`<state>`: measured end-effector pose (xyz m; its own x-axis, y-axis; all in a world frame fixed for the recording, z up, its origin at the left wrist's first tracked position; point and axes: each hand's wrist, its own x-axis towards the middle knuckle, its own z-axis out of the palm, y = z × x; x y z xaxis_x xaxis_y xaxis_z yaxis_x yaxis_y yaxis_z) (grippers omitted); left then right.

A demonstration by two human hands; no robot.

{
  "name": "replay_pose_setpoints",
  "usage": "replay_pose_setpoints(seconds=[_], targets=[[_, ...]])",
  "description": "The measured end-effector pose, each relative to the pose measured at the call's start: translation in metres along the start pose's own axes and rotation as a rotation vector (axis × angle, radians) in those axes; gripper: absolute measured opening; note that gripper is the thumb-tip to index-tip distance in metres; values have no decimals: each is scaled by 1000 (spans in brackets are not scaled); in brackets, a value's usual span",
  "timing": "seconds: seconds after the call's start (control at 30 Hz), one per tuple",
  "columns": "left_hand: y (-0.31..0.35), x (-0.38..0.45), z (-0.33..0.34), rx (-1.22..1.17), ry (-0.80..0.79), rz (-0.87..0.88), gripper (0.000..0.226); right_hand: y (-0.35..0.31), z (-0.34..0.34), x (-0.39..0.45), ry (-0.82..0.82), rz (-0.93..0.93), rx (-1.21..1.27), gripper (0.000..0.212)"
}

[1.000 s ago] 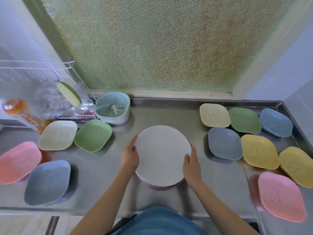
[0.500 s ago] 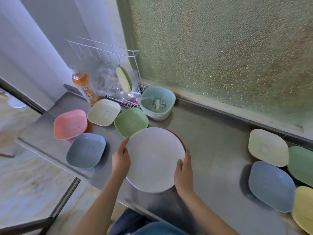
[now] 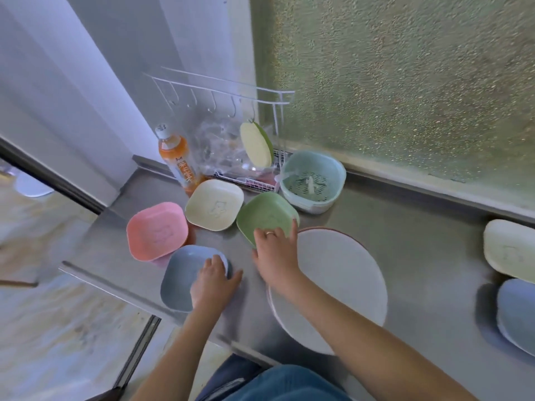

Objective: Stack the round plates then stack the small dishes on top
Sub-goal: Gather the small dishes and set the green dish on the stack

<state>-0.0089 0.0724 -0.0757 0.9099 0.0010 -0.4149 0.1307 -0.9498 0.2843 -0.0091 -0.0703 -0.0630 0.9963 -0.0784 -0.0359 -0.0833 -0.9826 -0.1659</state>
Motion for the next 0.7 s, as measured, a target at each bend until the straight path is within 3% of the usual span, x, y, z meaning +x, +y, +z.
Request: replay_pose_setpoints(seconds=[0.1, 0.37, 0.47, 0.7], targets=[[-15, 6, 2, 119, -127, 60, 53, -17, 10, 19, -222, -4, -177, 26], [-33, 14, -1, 166, -259, 216, 22, -30, 14, 36, -332, 15, -334, 26], [-31, 15, -3, 110, -218, 261, 15, -28, 9, 29, -236, 25, -224, 26], [-12, 21, -11, 19, -47, 374, 21, -1, -15, 6, 255, 29, -37, 36]])
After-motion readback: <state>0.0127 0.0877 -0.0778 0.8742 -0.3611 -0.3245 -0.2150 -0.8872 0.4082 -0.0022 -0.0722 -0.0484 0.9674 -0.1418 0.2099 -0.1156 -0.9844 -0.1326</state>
